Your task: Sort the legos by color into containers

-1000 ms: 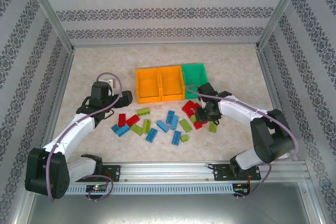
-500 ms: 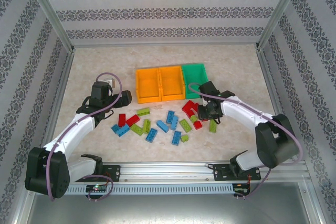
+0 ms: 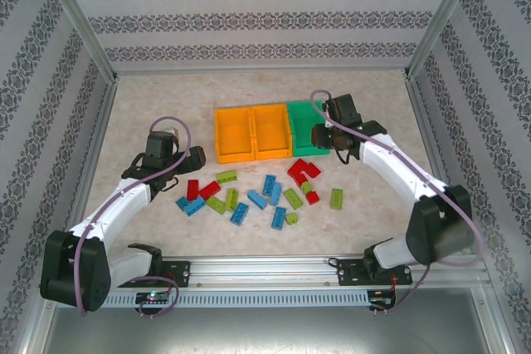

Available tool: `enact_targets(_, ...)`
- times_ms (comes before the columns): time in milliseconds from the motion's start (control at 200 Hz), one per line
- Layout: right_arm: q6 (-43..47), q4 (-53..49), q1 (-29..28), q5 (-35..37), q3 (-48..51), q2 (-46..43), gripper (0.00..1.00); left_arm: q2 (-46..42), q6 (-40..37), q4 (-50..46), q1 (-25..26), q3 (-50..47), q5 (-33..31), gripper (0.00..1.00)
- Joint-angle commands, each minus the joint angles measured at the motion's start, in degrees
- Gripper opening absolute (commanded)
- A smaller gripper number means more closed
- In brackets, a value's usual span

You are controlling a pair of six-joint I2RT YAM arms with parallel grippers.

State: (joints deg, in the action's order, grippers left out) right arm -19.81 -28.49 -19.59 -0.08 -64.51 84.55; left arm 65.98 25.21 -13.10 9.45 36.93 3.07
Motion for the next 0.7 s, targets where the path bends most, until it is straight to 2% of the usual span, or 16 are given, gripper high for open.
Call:
enact_targets(0, -0.92, 2.74, 0.75, 0.10, -4.68, 6.09, 0.26, 0.64, 3.52, -4.68, 0.76, -1.51, -2.72, 1.00)
enact_targets(195, 0.04, 1.93, 0.48, 0.39, -10.65, 14.66, 0.27, 3.52, 5.11, -7.96, 0.83, -1.02, -2.66, 1.00)
enact_targets(360, 0.39, 1.47, 0.78, 1.30, -12.45, 18.27, 0.35, 7.22, 5.19, -9.81, 0.76, 0.62, -2.25, 0.99)
enact_targets(475, 0.45, 0.79, 0.57, 0.69, -13.32, 20.23, 0.44, 7.89, 5.03, -9.86, 0.76, 0.44, -2.43, 0.97)
enact_targets(699, 0.04, 1.94, 0.32, 0.17, -11.70, 19.86, 0.54, 7.40, 5.19, -9.05, 0.83, -0.41, -0.19, 0.92)
